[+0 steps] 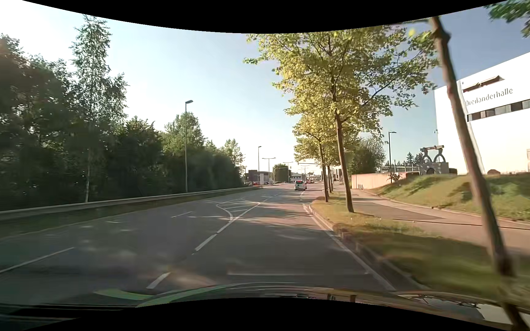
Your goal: Follow the waypoints while adhering to traffic rules and regulations
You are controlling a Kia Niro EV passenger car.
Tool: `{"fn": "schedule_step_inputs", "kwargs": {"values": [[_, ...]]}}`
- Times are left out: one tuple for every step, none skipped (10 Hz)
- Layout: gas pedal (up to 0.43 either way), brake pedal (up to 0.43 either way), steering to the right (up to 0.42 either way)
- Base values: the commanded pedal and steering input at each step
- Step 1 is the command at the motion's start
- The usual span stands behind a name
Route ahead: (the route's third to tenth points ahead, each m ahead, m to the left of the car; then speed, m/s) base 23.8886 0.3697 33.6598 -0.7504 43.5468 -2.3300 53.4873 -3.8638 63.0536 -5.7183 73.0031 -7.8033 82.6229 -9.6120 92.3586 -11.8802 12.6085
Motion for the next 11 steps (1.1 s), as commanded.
{"fn": "schedule_step_inputs", "kwargs": {"values": [[0.000, 0.000, 0.021], [0.000, 0.000, 0.021], [0.000, 0.000, 0.021], [0.000, 0.000, 0.021], [0.000, 0.000, 0.019], [0.000, 0.000, 0.014], [0.000, 0.000, 0.012], [0.000, 0.000, 0.013], [0.000, 0.000, 0.012], [0.000, 0.000, 0.013], [0.000, 0.049, 0.014]]}}
